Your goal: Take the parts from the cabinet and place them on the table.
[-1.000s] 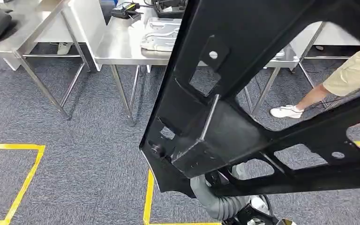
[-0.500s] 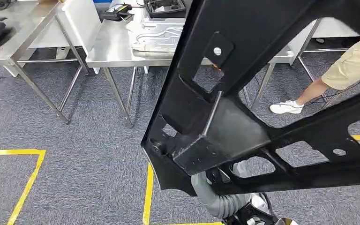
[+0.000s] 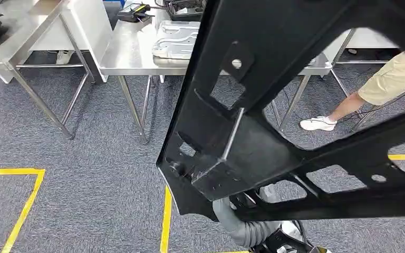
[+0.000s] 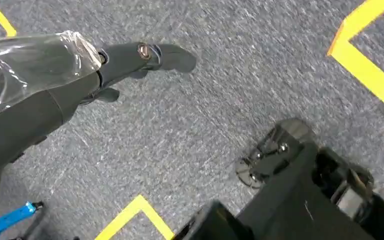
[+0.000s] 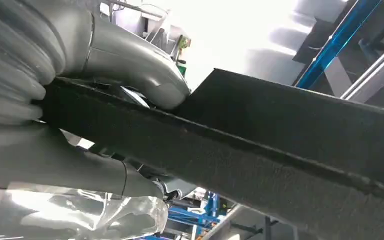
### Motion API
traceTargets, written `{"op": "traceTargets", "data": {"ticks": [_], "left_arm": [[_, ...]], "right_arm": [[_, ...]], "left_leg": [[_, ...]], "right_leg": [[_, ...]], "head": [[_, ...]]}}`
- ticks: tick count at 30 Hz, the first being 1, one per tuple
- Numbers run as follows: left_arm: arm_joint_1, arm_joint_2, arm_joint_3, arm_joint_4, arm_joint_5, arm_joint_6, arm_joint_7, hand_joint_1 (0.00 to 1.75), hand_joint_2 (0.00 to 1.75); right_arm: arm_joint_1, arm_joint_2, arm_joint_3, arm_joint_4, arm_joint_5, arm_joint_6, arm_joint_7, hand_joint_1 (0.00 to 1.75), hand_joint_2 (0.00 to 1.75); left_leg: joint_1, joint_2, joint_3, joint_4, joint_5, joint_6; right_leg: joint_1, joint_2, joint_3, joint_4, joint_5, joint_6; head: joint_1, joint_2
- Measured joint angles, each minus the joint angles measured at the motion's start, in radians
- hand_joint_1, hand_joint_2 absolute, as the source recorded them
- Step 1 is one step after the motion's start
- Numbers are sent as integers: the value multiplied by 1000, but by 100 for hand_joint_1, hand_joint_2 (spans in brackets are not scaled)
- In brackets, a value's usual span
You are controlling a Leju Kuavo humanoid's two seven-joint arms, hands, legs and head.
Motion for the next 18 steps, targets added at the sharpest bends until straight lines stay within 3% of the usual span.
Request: {"op": "traceTargets", "data": {"ticks": [1, 2, 3, 5, 6, 9, 11, 12, 15, 16, 17, 18], "left_arm": [[1, 0, 0, 0, 0, 0, 0, 0, 175], [1, 0, 0, 0, 0, 0, 0, 0, 175], [1, 0, 0, 0, 0, 0, 0, 0, 175], [2, -1, 0, 0, 0, 0, 0, 0, 175], [3, -1, 0, 0, 0, 0, 0, 0, 175], [3, -1, 0, 0, 0, 0, 0, 0, 175], [3, 0, 0, 0, 0, 0, 0, 0, 175], [4, 0, 0, 0, 0, 0, 0, 0, 175], [-7, 0, 1, 0, 1, 2, -2, 0, 175], [-13, 0, 1, 0, 1, 2, -2, 0, 175], [-14, 0, 1, 0, 1, 2, -2, 0, 175], [-14, 0, 1, 0, 1, 2, -2, 0, 175]], "right_arm": [[1, 0, 0, 0, 0, 0, 0, 175, 175], [1, 0, 0, 0, 0, 0, 0, 175, 175], [1, 0, 0, 0, 0, 0, 0, 175, 175], [0, 0, 0, 0, 0, 0, 0, 175, 175], [0, 0, 0, 0, 0, 0, 0, 175, 175], [0, 0, 0, 0, 0, 0, 0, 175, 175], [-2, 0, 0, 0, 0, 0, 0, 175, 175], [-3, 0, 0, 0, 0, 0, 0, 175, 175], [-2, 0, 1, 0, 0, 0, 0, 175, 175], [-1, 0, 1, 0, 0, 0, 0, 175, 175], [-2, 0, 1, 0, 0, 0, 0, 175, 175], [-1, 0, 1, 0, 0, 0, 0, 175, 175]], "left_leg": [[-1, 0, 2, 0, -2, 2], [-2, -1, 5, 0, -4, 2], [-2, -2, 11, 0, -8, 1], [-2, -4, 27, 0, -17, -5], [-6, -4, 29, 1, -23, -11], [-6, -2, 24, 1, -29, -24], [-4, -2, 26, 8, -40, -36], [-4, -2, 14, 44, -60, -44], [4, -2, -120, 303, -164, -62], [5, -2, -149, 350, -169, -64], [7, -1, -153, 345, -151, -65], [8, -2, -132, 293, -113, -64]], "right_leg": [[0, 0, -26, 39, 1, 0], [0, 0, -25, 22, 25, 0], [0, 0, 4, -47, 73, -2], [0, -6, 98, -243, 172, -8], [4, -10, 124, -288, 165, -11], [10, -5, 119, -296, 160, -25], [2, -5, 128, -305, 162, -37], [0, -6, 132, -304, 159, -43], [0, -8, 135, -304, 154, -49], [0, -9, 136, -304, 152, -49], [0, -8, 139, -304, 150, -48], [0, -5, 144, -304, 147, -48]], "head": [[0, 0], [0, 0], [0, 0], [0, 0], [-1, 0], [-2, 0], [0, 0], [-5, 0], [-7, 0], [-8, 0], [-8, 0], [-8, 0]]}}
